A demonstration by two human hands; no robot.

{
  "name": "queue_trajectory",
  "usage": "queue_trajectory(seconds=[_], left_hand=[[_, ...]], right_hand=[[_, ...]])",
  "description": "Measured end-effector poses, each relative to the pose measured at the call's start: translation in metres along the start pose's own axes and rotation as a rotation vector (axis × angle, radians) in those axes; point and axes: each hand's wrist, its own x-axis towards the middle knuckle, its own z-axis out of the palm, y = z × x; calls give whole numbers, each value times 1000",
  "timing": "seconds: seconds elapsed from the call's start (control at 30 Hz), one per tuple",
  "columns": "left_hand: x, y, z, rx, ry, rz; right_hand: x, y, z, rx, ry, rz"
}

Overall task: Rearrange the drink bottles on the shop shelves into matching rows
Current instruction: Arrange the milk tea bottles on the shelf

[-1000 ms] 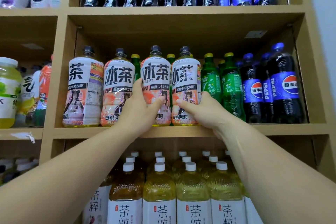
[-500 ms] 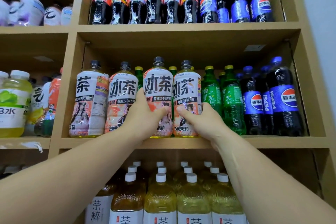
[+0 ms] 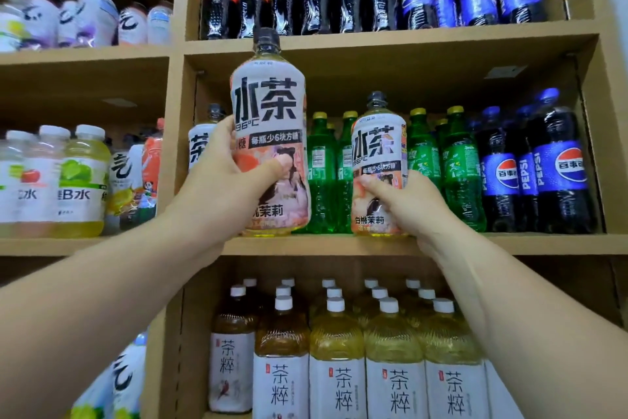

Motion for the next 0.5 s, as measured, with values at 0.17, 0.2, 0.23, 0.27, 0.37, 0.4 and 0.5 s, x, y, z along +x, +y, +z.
queue_trajectory(seconds=[0.17,0.2,0.23,0.27,0.37,0.4,0.5], left_hand=[[-28,-12,-56,-36,1,0],[-34,-16,-66,-56,5,-7],[-42,-20,-77,-74,5,-15],[-50,-23,-88,-86,5,-21],[-72,-37,-127,-83,3,-31],[-80,-42,-141,-75,1,-34],[-106,-58,-183,-50,1,-62]], right_hand=[[-40,-33,15,155,-64,-41],[-51,-41,19,161,-75,-50],[-61,-49,25,174,-79,-63],[-71,-55,31,187,-79,-69],[-105,-72,60,206,-94,-64],[-118,-76,70,208,-103,-63],[-154,-80,105,238,-137,-39]])
